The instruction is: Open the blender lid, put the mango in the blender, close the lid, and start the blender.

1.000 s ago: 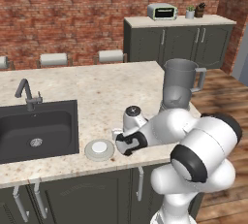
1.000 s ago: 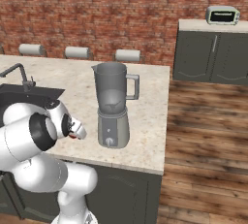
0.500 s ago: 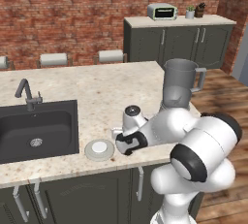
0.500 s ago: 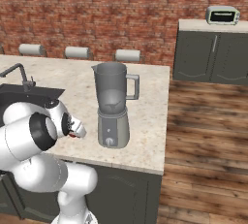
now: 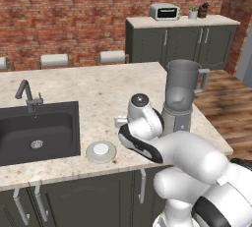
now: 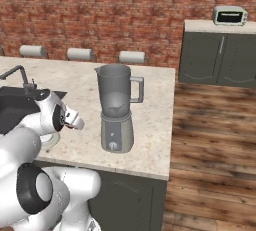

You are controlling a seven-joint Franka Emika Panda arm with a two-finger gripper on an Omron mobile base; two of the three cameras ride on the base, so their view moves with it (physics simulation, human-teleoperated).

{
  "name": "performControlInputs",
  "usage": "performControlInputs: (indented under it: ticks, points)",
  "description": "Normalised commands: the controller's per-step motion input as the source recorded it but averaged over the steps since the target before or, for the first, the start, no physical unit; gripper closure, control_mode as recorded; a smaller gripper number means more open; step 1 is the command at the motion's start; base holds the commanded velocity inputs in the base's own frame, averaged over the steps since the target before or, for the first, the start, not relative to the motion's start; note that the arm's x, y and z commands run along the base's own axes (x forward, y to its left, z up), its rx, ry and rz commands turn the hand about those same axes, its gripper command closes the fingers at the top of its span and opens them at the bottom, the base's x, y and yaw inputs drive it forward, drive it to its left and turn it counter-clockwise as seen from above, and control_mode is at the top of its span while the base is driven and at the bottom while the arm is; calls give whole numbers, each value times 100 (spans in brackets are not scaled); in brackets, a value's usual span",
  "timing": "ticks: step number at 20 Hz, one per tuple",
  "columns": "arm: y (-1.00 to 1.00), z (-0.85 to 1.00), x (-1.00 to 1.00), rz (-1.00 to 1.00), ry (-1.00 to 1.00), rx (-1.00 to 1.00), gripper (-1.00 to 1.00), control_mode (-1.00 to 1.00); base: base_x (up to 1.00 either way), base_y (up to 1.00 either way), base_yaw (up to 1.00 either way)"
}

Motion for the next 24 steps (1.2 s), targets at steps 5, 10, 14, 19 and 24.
performControlInputs:
  ticks: [5,10,14,19,24]
  points:
    - [-2,100,-8,0,-13,0,100,-100,0,0,0]
    - [-11,100,0,0,-8,0,100,-100,0,0,0]
    - [-15,100,0,0,-8,0,100,-100,0,0,0]
    - [-17,100,-1,-3,-9,0,100,-100,0,0,0]
    - [-22,100,-3,-9,-9,0,100,-100,0,0,0]
